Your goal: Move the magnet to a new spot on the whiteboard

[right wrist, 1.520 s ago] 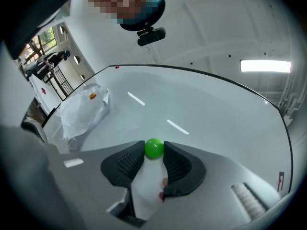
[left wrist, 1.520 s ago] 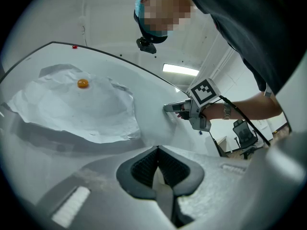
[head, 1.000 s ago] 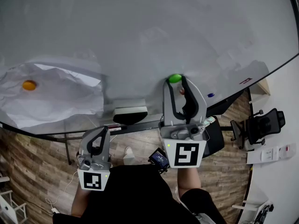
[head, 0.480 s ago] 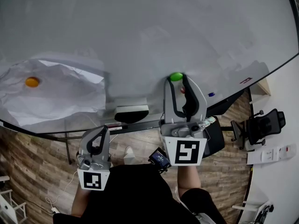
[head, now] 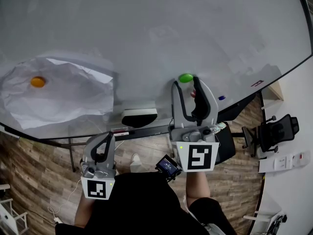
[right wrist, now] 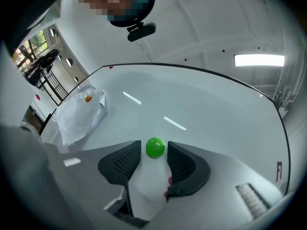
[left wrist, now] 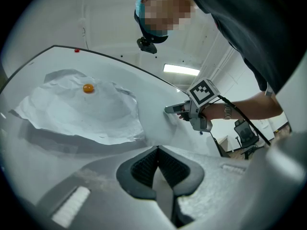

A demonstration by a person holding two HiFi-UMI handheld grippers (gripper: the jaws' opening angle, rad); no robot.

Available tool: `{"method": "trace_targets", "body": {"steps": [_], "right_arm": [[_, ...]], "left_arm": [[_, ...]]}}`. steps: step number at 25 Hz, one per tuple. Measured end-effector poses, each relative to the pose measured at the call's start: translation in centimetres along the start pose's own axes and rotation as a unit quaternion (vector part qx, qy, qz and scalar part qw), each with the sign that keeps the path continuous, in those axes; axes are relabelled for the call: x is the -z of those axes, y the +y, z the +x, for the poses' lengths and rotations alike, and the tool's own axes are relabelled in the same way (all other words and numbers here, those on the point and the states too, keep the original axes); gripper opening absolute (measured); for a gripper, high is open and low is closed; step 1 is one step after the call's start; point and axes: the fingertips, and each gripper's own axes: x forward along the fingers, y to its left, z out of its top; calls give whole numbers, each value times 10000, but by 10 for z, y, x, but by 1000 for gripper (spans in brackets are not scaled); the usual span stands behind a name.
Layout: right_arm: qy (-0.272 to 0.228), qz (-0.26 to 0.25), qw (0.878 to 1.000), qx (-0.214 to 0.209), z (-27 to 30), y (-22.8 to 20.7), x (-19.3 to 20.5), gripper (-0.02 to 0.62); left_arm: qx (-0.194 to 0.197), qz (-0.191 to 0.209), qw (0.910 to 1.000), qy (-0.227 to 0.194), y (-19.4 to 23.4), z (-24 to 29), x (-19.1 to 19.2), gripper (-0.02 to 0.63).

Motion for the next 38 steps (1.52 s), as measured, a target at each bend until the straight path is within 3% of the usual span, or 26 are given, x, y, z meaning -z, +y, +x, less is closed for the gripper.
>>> {"method": "trace_targets", "body": {"steps": [7, 22, 38], "right_arm": [[-77, 43, 9999, 67, -9, 3, -7, 170], [-10, 172, 9995, 248, -42, 18, -8, 17], [245, 433, 9985, 243, -85, 51, -3, 3]], "left_arm": [[34, -7, 10000, -11, -1, -5, -2, 2], [308, 56, 9995, -6, -12, -22, -11, 2], [539, 104, 9985, 13, -20, -49, -18, 2]]}}
